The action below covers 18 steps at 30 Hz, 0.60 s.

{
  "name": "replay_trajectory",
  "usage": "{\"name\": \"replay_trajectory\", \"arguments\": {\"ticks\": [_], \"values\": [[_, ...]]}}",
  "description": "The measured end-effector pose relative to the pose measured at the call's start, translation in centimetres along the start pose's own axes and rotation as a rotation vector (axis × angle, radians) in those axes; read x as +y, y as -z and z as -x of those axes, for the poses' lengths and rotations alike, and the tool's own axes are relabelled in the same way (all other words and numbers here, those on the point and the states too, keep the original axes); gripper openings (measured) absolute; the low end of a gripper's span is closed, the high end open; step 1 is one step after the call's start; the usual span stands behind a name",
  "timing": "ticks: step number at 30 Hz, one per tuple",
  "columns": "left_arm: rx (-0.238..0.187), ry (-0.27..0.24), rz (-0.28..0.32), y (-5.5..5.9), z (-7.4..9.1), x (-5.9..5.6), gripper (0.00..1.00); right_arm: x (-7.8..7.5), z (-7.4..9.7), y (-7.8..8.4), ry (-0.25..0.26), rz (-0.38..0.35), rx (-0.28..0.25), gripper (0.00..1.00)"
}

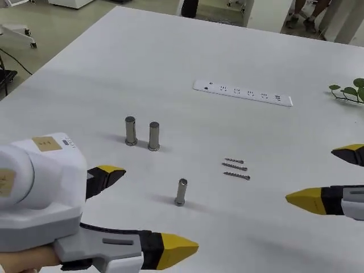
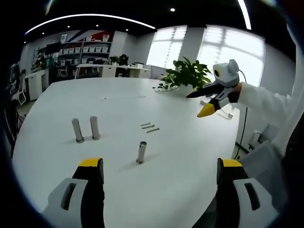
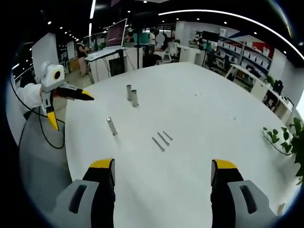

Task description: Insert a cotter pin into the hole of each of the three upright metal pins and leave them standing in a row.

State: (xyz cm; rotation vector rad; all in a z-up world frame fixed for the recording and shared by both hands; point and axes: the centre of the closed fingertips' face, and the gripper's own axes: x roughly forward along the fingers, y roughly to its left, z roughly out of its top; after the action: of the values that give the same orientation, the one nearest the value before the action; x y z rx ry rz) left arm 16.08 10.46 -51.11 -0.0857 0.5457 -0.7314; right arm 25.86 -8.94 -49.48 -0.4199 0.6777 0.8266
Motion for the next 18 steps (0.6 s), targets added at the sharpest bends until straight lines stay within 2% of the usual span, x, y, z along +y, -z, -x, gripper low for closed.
{"name": "replay_trajectory", "arguments": {"ticks": [5, 9, 18], "values": [[-0.005, -0.012, 0.016, 0.0, 0.0, 0.5, 0.96, -0.1, -0.6, -1.5, -0.034, -0.010, -0.025, 0.74], [-0.015, -0.009, 0.024, -0.3, 0.2, 0.6, 0.96, -0.4, -1.3, -2.1, -0.049, 0.010, -0.019, 0.71], [-0.025, -0.006, 0.059, -0.1, 0.3, 0.4, 0.94, -0.9, -2.7, -3.9, -0.083, 0.070, -0.026, 0.65]]}}
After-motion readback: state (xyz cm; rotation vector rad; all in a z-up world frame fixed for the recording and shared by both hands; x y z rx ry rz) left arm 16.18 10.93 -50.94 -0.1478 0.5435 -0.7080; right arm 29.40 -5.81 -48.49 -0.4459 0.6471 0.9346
